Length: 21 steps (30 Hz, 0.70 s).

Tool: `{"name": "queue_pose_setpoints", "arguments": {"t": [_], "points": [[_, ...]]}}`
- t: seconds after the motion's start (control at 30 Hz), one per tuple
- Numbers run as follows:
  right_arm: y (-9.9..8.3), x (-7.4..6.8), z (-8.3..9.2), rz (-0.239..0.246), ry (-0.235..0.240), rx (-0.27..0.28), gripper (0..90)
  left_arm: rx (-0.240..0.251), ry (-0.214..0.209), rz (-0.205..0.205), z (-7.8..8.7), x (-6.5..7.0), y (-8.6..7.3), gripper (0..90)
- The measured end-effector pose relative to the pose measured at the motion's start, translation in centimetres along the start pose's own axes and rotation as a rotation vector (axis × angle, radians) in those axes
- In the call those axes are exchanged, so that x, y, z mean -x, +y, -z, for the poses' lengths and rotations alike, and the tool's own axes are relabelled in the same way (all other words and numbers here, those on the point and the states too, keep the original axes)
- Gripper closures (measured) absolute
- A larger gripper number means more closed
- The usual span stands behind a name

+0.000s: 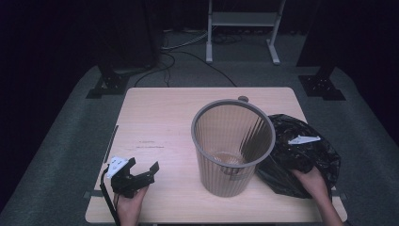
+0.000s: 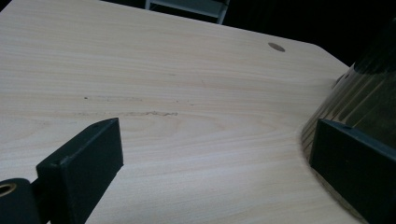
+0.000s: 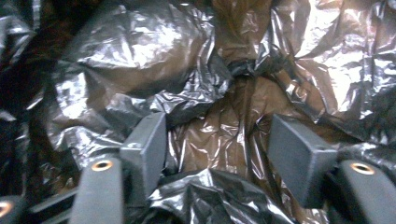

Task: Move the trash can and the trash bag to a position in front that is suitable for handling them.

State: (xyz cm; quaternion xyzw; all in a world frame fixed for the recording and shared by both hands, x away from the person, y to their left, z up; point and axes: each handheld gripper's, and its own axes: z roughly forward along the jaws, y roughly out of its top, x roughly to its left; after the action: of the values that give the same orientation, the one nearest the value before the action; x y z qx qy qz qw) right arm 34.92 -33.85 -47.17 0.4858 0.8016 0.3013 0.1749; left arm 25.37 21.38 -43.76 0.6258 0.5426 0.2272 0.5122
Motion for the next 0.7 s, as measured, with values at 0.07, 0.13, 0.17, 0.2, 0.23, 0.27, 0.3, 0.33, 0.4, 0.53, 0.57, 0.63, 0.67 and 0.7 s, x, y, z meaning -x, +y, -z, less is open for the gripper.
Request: {"name": "queue_pose_setpoints", "arguments": {"t": [0.07,0.13,0.17,0.2,0.23,0.27,0.3,0.33,0.4,0.53,0.57,0.63,0.67,0.7], "points": [[-0.3,0.0,0.2,-0.003,-0.003,0.022,51.7,0.000,-0.001,-0.001,0.0,0.0,0.0,1.8],[-0.7,-0.1,0.4,-0.005,-0.004,0.044,62.4,-0.001,-0.001,-0.001,0.0,0.1,0.0,1.8],[-0.9,-0.1,0.5,-0.012,-0.009,0.050,67.3,-0.001,-0.002,-0.003,0.0,0.1,0.0,1.8],[-1.0,-0.1,0.6,-0.016,-0.012,0.055,71.9,-0.002,-0.002,-0.003,-0.1,0.1,0.0,1.8],[-1.1,-0.1,0.7,-0.018,-0.014,0.056,77.2,-0.003,-0.002,-0.003,-0.1,0.1,0.0,1.8],[-1.2,-0.1,0.8,-0.017,-0.016,0.053,83.2,-0.003,-0.003,-0.005,-0.1,0.1,0.0,1.8],[-1.3,-0.2,0.9,-0.013,-0.020,0.050,88.6,-0.004,-0.004,-0.006,-0.1,0.2,0.0,1.8],[-1.4,-0.3,0.9,-0.007,-0.024,0.051,90.0,-0.004,-0.003,-0.008,-0.1,0.2,0.0,1.8],[-1.4,-0.4,1.0,-0.003,-0.026,0.040,90.0,-0.001,-0.003,-0.004,0.0,0.2,0.0,1.8],[-1.5,0.1,1.5,-0.035,0.002,0.050,90.0,0.001,0.001,0.001,0.0,-0.1,0.0,1.8],[-1.6,0.4,1.7,-0.049,0.011,0.061,90.0,-0.001,0.001,0.003,0.0,-0.1,0.0,1.8],[-1.5,0.7,2.2,-0.065,0.025,0.076,90.0,-0.003,0.001,0.003,-0.1,-0.1,0.0,1.8],[-1.4,0.8,2.5,-0.069,0.029,0.083,90.0,-0.004,0.001,0.003,-0.1,-0.1,-0.1,1.8],[-1.2,0.9,2.9,-0.072,0.031,0.092,90.0,-0.003,0.001,0.003,-0.1,0.0,-0.1,1.8]]}}
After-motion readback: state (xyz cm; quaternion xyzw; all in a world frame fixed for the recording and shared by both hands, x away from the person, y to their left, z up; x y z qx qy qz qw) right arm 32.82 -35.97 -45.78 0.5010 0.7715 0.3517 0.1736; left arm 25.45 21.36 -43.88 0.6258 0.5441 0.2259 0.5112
